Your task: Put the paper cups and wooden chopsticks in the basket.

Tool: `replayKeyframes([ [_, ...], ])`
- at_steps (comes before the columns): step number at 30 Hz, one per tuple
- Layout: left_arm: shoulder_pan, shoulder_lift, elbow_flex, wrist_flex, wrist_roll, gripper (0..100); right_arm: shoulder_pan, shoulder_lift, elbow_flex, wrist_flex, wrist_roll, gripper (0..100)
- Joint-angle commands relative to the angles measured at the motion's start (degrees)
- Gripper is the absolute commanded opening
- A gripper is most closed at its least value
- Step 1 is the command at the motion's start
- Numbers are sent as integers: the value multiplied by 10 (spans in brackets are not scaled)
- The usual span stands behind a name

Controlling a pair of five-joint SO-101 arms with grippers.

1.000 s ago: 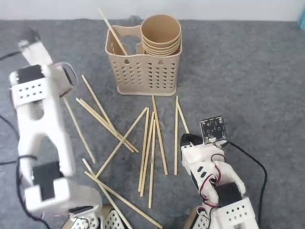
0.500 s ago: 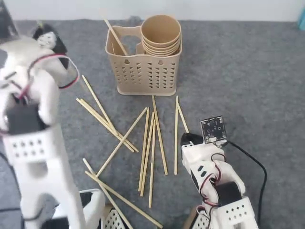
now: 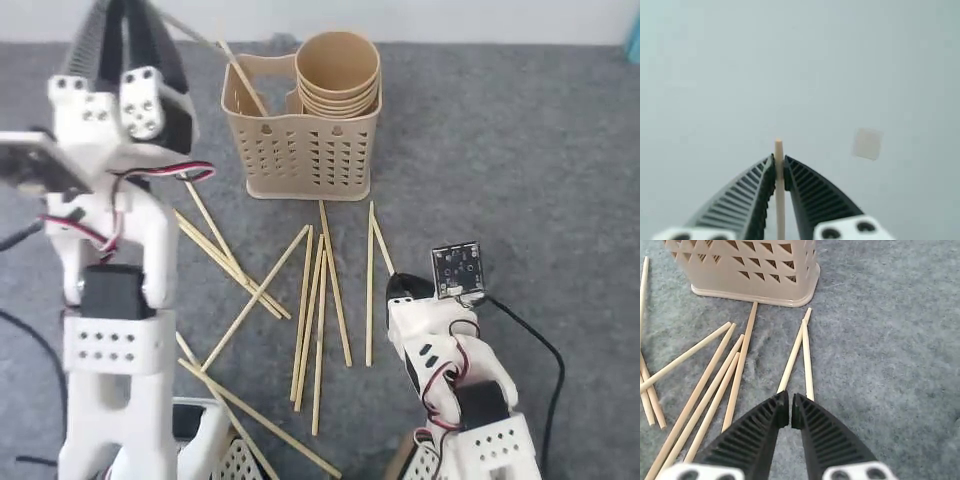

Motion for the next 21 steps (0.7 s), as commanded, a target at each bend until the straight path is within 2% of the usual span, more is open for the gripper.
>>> replayKeyframes([
  [1, 18, 63, -59, 0, 5, 12, 7, -13, 11, -17, 1, 27],
  [8, 12, 218, -94, 0, 3, 12, 7, -13, 11, -19, 1, 27],
  [12, 12, 236, -90, 11, 3, 17, 7, -13, 11, -20, 1, 27],
  [16, 12, 221, -99, 88, 5, 122, 7, -13, 11, -21, 1, 27],
  [21, -1, 168, -151, 265, 5, 236, 7, -13, 11, -21, 1, 27],
])
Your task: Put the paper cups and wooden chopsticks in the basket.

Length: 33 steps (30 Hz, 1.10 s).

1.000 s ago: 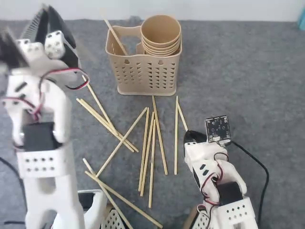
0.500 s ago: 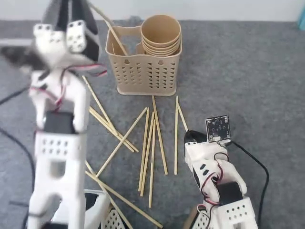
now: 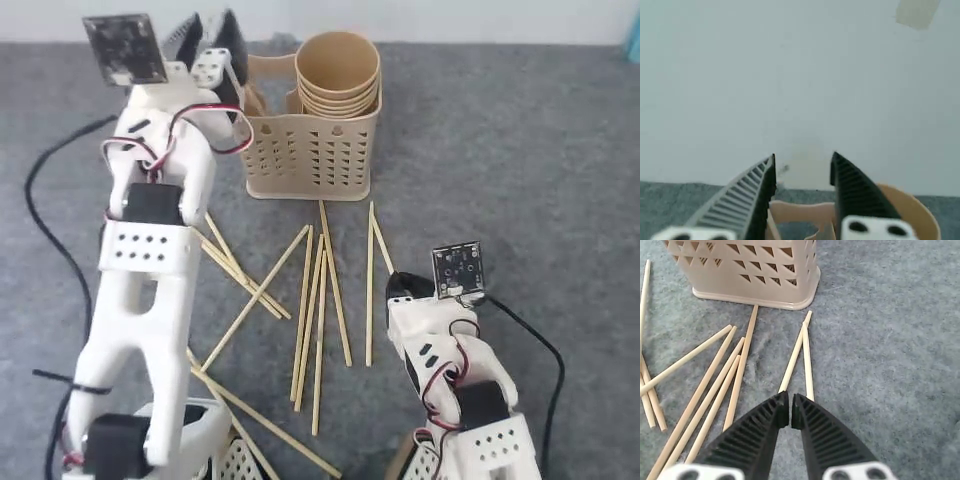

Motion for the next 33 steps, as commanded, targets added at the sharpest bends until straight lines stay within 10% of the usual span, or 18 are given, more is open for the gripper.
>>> replayKeyframes([
  [1, -18, -69, -81, 161, 5, 238, 7, -13, 11, -15, 1, 27],
  [16, -207, -58, -141, 496, 6, 236, 29, -12, 11, -11, 25, 24],
  [33, -291, 75, 283, 99, 68, 236, 30, 58, -60, 55, 62, 27],
])
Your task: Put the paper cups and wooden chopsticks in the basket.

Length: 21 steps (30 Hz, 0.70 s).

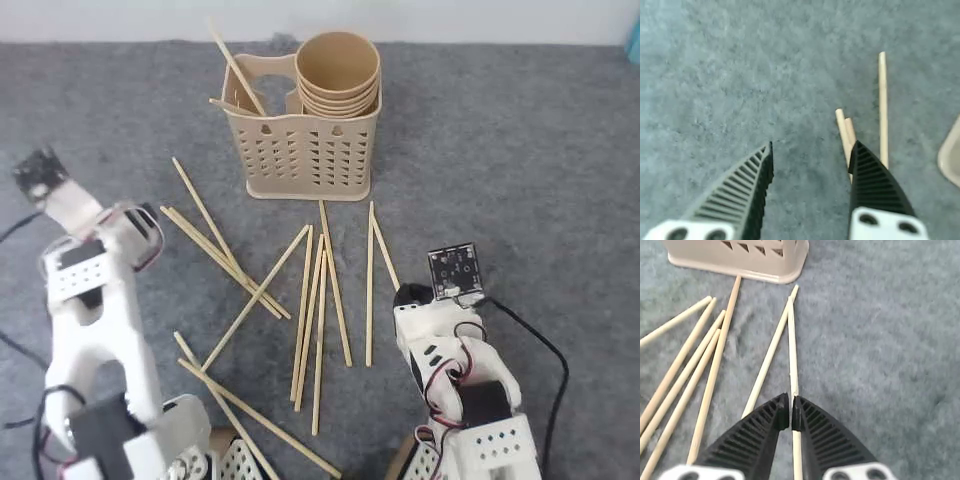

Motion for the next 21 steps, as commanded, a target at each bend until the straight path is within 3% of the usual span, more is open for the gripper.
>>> replayKeyframes([
  [1, -2, 18, -3, -62, 4, 236, 5, 71, -60, 0, 10, 27],
  [18, -5, 83, -44, -58, -20, 236, 3, 753, -435, -140, 25, 29],
  [21, -5, 84, -44, -58, -23, 236, 3, 848, -510, -137, 25, 89],
])
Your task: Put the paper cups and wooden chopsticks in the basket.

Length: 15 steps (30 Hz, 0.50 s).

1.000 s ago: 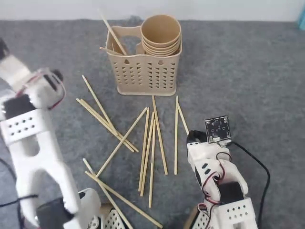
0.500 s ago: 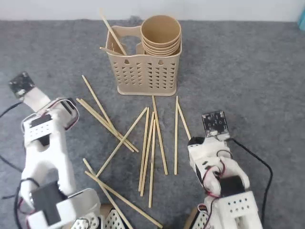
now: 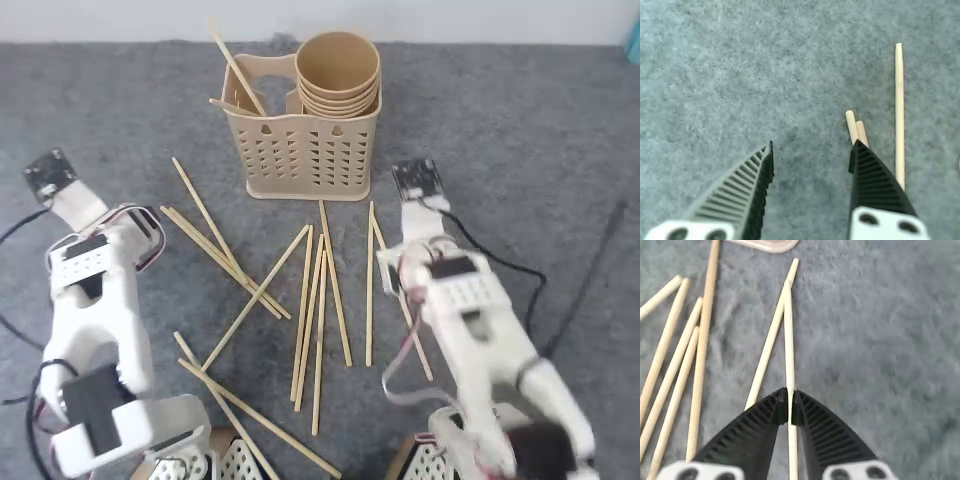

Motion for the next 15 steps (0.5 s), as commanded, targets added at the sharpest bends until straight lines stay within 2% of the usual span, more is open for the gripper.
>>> replayKeyframes([
  [1, -4, -6, -23, -11, -11, 236, 2, 106, -111, -10, 10, 116],
  [4, -1, -5, -23, -12, -11, 236, 2, 189, -175, -10, 10, 160],
  [9, 0, -4, -24, -14, -11, 236, 2, 288, -238, -10, 9, 134],
  [15, 0, -3, -29, -14, -11, 237, 2, 301, -265, 15, 8, 134],
])
